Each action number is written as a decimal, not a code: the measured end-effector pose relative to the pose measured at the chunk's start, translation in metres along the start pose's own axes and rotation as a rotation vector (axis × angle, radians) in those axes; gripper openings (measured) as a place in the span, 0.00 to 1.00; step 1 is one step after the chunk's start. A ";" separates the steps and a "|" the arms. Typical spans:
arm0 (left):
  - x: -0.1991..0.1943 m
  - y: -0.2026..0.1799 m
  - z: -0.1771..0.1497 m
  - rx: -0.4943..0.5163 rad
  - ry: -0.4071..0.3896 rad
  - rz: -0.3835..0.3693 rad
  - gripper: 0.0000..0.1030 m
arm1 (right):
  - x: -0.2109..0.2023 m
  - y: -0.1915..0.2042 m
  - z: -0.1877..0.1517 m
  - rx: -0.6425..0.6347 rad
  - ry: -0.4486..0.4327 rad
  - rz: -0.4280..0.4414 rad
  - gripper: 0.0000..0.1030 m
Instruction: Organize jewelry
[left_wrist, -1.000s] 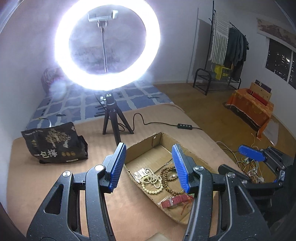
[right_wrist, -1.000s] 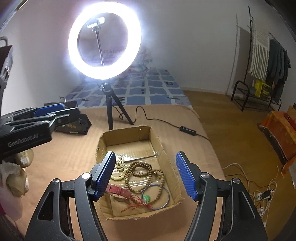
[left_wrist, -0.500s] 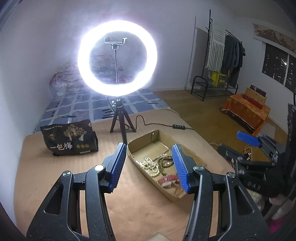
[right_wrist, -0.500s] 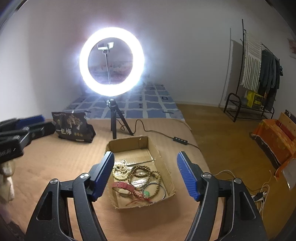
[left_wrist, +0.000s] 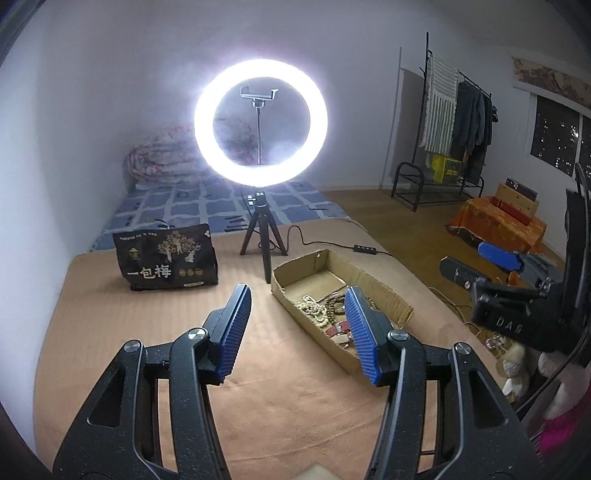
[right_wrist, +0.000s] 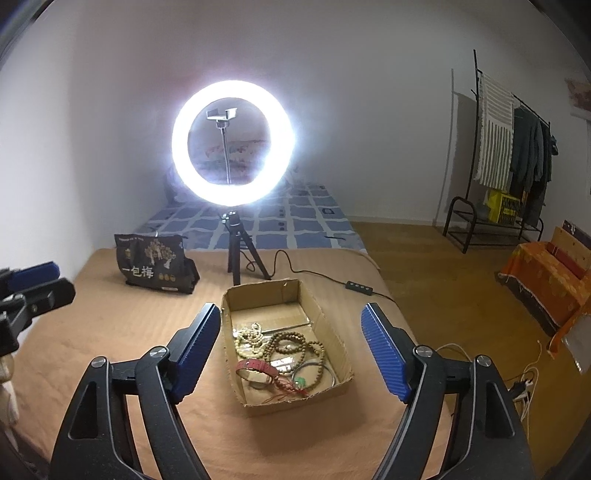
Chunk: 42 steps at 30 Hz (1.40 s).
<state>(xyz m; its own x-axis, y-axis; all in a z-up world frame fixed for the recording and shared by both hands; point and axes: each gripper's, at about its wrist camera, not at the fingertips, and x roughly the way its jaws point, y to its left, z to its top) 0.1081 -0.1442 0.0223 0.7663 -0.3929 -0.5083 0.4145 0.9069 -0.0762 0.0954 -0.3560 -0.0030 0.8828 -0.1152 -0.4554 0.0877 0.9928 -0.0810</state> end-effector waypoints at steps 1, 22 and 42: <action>-0.001 0.000 -0.002 0.004 0.000 0.000 0.59 | -0.001 0.000 0.000 0.003 -0.005 -0.003 0.77; -0.021 -0.017 -0.019 0.120 -0.036 0.041 0.99 | 0.009 0.010 -0.007 -0.049 0.023 -0.020 0.79; -0.020 -0.020 -0.023 0.117 -0.014 0.051 1.00 | 0.014 0.014 -0.008 -0.048 0.045 -0.008 0.79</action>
<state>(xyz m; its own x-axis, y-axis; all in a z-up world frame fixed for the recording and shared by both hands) 0.0735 -0.1515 0.0143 0.7944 -0.3492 -0.4970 0.4283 0.9022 0.0507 0.1053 -0.3442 -0.0177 0.8605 -0.1258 -0.4936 0.0718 0.9893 -0.1270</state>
